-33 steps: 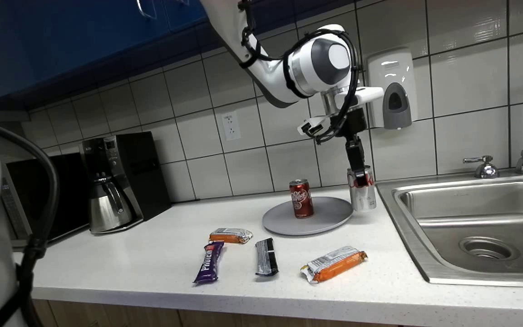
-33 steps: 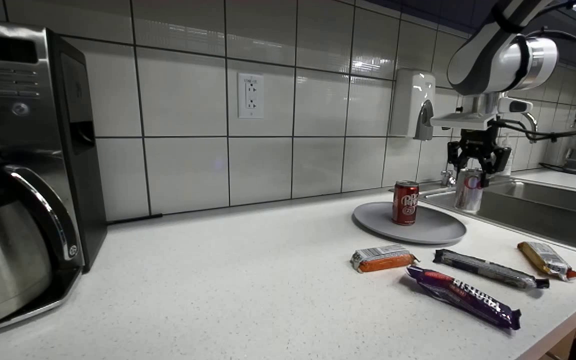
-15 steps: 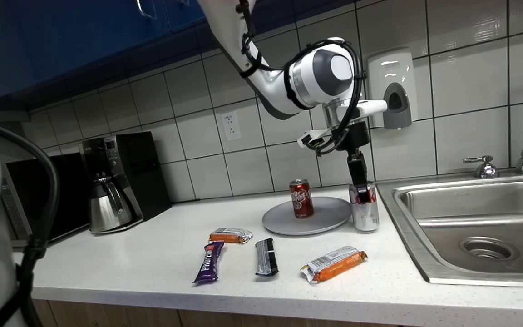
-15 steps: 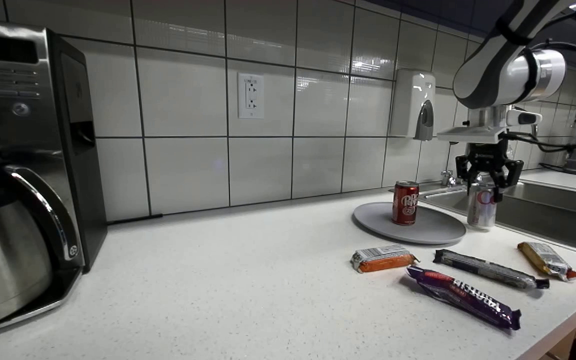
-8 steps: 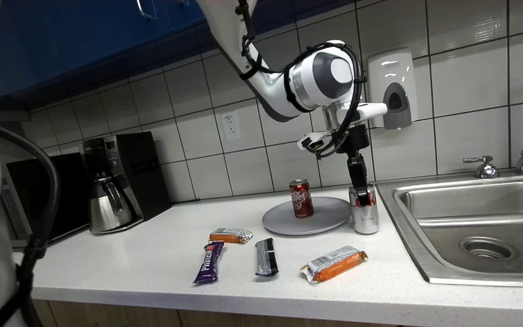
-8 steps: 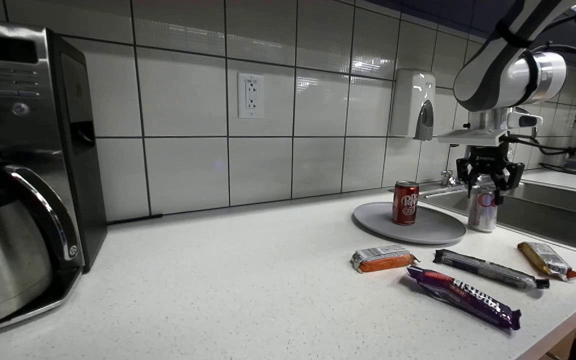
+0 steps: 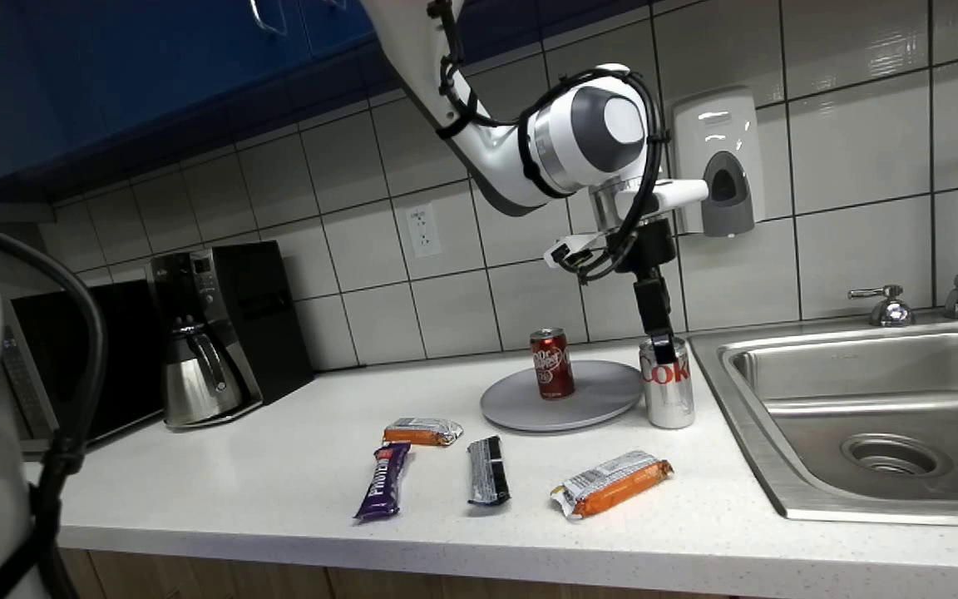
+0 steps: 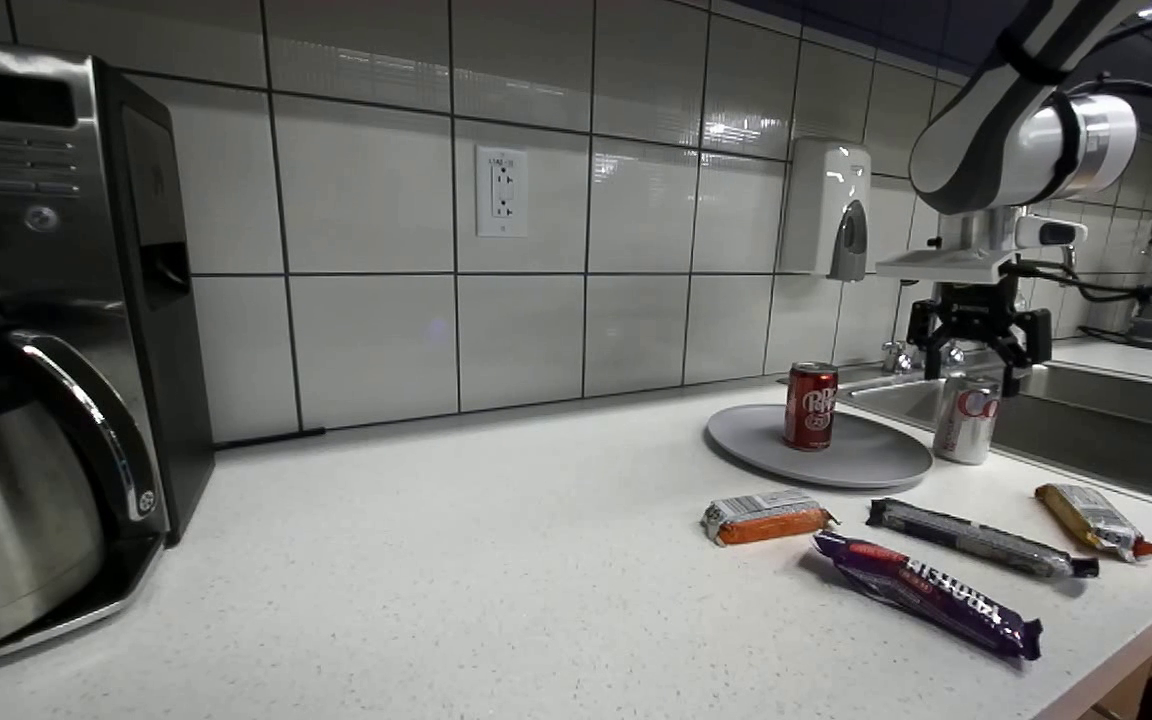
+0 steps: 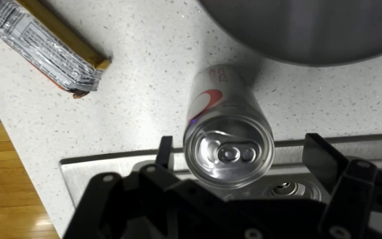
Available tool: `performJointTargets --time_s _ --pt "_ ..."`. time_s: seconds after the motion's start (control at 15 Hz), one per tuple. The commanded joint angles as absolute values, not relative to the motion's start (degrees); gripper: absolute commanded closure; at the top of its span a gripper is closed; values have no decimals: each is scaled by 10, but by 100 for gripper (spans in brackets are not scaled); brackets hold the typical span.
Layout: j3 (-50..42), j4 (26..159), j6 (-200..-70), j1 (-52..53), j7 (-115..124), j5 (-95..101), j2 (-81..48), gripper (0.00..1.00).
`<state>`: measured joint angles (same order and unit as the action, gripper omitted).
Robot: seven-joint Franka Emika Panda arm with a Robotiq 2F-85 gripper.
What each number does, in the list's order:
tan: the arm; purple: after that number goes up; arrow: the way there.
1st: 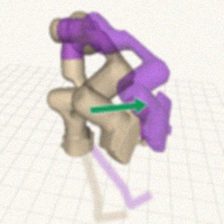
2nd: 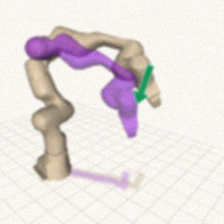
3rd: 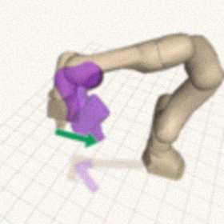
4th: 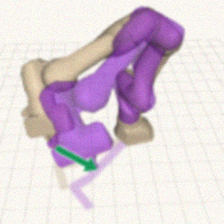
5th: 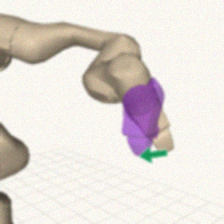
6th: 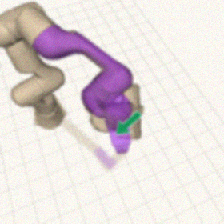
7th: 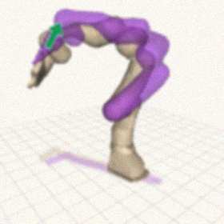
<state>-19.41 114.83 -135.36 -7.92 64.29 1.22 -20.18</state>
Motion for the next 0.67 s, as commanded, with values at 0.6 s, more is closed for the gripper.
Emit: performJointTargets --time_s 0.6 --pt "-174 1155 -1352 -67 652 18 -148 0"
